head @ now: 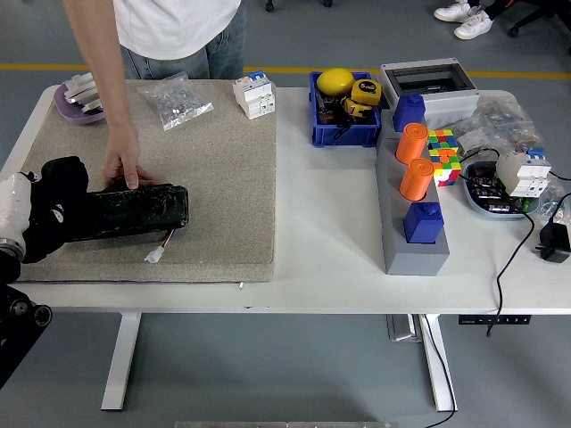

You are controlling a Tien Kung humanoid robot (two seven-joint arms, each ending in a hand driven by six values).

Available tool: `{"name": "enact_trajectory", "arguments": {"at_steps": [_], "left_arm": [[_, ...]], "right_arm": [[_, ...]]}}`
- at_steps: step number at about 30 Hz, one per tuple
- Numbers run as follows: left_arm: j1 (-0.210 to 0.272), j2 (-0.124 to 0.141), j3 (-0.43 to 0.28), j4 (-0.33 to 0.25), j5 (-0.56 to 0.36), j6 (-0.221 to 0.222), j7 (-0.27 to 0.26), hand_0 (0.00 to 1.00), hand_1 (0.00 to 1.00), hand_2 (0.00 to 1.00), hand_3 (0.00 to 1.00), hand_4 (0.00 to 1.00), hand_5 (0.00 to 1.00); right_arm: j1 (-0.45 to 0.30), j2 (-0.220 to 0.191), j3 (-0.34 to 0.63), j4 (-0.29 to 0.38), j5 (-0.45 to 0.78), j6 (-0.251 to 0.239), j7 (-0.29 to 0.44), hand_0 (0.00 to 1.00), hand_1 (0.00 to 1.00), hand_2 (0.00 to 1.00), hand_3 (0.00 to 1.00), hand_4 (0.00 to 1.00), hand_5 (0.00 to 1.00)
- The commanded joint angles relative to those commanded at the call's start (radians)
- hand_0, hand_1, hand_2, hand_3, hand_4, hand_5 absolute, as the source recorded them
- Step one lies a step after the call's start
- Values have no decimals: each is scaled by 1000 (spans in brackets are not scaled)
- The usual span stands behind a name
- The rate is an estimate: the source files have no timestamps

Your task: Pick the rag up,wipe the panel,place it on the desk

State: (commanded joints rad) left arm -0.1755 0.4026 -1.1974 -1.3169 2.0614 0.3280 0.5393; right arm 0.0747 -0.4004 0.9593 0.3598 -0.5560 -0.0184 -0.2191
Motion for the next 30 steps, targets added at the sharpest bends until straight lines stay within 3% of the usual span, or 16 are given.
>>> {"name": "enact_trajectory", "arguments": {"at_steps": [9, 18, 30], "left_arm": [[-39, -13, 91, -30, -16, -5, 8, 218, 119, 529, 489, 247, 2], [-96, -31, 238, -73, -38, -16, 25, 219, 118, 530, 490, 247, 2], [-141, -51, 348, -127, -48, -26, 41, 219, 119, 530, 492, 261, 2]], "right_arm": [[-1, -1, 1, 0, 1, 1, 0, 796, 701, 708, 688, 998, 734], [3, -2, -1, 0, 3, 1, 0, 796, 701, 708, 688, 998, 734], [4, -6, -3, 1, 4, 2, 0, 797, 701, 708, 687, 998, 733]]}}
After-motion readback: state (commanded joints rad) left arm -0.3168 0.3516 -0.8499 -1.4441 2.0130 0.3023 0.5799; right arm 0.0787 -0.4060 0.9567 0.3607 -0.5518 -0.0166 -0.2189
